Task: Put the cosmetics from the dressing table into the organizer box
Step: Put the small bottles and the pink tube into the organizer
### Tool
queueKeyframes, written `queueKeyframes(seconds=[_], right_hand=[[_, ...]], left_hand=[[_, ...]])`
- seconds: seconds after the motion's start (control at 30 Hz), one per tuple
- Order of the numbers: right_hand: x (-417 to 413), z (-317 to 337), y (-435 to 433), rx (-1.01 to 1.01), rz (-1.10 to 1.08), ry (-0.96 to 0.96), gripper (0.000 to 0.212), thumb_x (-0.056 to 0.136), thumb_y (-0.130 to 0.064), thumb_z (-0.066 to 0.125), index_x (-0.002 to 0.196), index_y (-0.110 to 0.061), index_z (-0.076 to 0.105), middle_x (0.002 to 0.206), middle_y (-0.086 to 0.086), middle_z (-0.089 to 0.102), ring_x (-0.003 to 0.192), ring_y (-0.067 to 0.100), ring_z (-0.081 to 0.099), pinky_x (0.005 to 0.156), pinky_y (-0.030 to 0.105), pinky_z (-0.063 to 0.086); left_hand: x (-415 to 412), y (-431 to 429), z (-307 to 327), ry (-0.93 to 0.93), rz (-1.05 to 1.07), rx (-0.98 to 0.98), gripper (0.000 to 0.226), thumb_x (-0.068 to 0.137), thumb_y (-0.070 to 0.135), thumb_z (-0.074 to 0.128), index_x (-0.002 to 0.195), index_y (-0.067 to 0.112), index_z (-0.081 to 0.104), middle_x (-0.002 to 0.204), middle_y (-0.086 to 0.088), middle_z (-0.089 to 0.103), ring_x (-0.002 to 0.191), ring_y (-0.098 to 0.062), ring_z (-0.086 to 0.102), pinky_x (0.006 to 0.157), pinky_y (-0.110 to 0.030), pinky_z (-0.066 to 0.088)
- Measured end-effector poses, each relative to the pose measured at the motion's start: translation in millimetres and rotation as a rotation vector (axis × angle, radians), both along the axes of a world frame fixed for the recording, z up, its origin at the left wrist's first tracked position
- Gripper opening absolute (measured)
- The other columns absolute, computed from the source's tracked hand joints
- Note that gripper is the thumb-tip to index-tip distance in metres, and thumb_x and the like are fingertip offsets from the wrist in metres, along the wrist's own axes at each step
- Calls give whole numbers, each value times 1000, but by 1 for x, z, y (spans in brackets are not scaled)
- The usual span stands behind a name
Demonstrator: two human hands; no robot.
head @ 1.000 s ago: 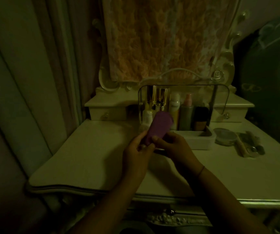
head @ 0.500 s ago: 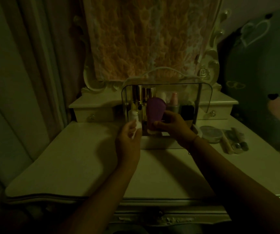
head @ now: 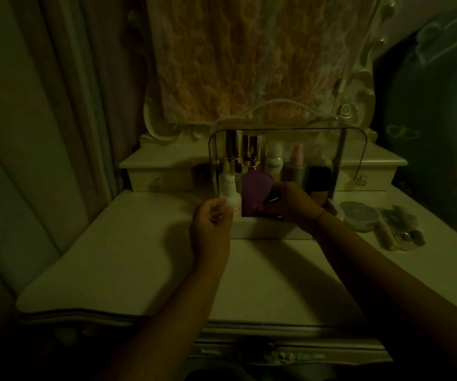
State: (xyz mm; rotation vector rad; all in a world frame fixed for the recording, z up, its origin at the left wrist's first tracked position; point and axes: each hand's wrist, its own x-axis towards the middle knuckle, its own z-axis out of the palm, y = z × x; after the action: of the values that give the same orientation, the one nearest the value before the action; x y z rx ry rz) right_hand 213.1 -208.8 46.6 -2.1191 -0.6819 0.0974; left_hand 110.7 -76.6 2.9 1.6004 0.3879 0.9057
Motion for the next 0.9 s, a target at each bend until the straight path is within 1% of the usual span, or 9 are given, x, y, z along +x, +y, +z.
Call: queueKeyframes(seconds=[0.07,0.2,0.27,0.47,0.5,0.57,0.63,0.73,0.9], right_hand=[[2,0,-1,-1,1,2,35,79,-5,68,113,-1,60,109,17,66,98,26,62,77,32,51],[3,0,-4,-5,9,3,36,79,-5,67,114,-2,59,110,16,65,100,26,62,80,33,52],[5,0,-7,-11,4,2,37,79,-5,67,115,-3,59,111,15,65,99,25,62,80,33,52],[5,0,-10,-13,16,-12,39,79,-5,68,117,-5,58,109,12,65,90,16,58,72,24,48],[5,-1,-10,-8,18,-13,39,79,-5,68,117,-5,58,109,12,65,89,15,57,71,22,47],[5,-2,-11,1,22,-6,39,79,-5,68,117,-5,58,110,12,64,91,16,58,75,25,48],[5,-3,-12,3,27,-1,39,79,-6,68,116,-5,58,111,13,64,93,18,59,78,29,49],[4,-3,-12,4,28,-12,37,79,-7,68,115,-5,59,110,13,65,91,17,59,77,27,49],[3,-3,-12,-7,24,-27,34,80,-8,67,113,-6,60,108,12,65,89,16,60,64,16,47]], left_hand=[[0,1,0,1,0,4,22,84,19,64,106,16,64,102,-2,67,91,-9,62,69,-12,47],[0,0,0,0,7,15,21,83,17,65,104,16,63,101,-2,67,86,-5,61,62,-3,46],[1,1,0,10,11,16,21,83,18,65,104,17,62,101,-1,66,84,-1,59,61,-3,46],[1,0,0,27,7,6,24,83,17,66,106,14,61,101,-2,65,83,-3,57,59,1,42],[1,0,0,29,5,3,24,83,17,66,106,14,61,101,-3,65,82,-2,57,60,0,43],[1,0,1,27,-3,-7,24,83,16,66,106,13,61,101,-4,65,81,-3,57,60,-1,44],[1,-1,1,30,-3,-3,24,82,15,66,106,12,60,102,-5,65,84,-7,59,62,-5,45],[0,-1,2,36,-16,-23,26,82,14,66,108,11,60,103,-7,66,89,-12,60,66,-12,45],[0,0,-1,55,-18,-15,26,82,17,66,107,14,61,104,-5,67,88,-11,61,67,-15,45]])
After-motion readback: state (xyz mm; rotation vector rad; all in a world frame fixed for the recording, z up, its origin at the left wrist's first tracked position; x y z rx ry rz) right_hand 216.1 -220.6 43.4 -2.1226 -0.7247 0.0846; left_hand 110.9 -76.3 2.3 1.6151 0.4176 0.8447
